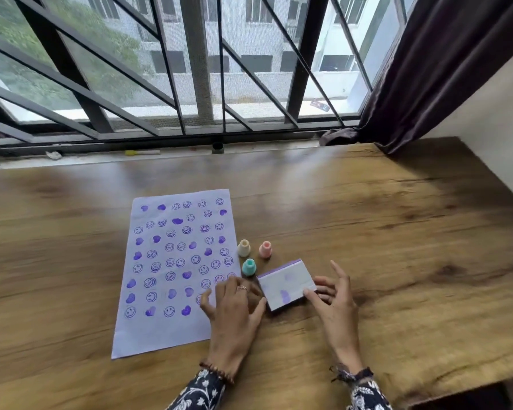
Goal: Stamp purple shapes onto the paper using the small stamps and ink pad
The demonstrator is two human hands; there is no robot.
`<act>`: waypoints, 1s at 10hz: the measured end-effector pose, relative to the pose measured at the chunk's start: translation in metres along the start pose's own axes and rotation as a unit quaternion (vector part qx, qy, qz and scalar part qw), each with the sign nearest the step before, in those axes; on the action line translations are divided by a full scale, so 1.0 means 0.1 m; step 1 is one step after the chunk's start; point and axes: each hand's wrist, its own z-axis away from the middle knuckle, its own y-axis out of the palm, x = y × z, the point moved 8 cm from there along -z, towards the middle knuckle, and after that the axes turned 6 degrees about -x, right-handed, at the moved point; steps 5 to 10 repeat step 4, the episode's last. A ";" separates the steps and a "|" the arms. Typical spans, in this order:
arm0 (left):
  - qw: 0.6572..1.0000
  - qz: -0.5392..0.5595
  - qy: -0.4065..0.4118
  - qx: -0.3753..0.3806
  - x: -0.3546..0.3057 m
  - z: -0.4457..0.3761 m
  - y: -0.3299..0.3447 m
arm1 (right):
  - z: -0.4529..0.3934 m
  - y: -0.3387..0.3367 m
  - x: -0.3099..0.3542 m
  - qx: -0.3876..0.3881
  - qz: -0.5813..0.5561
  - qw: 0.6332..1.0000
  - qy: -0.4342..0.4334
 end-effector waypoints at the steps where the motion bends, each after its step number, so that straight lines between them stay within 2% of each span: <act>1: 1.000 0.011 -0.009 0.016 -0.03 0.02 0.06 | 0.01 -0.02 -0.06 -0.041 -0.014 0.999 0.021; 3: 0.999 0.010 -0.010 0.050 -0.06 0.01 0.10 | -0.10 0.03 -0.01 -0.057 0.012 0.998 0.011; 4: 0.999 0.008 0.007 0.042 -0.03 0.05 0.05 | -0.04 -0.06 0.04 -0.090 -0.003 0.996 -0.013; 10: 0.999 0.008 0.007 0.042 -0.03 0.05 0.05 | -0.04 -0.06 0.04 -0.090 -0.003 0.996 -0.013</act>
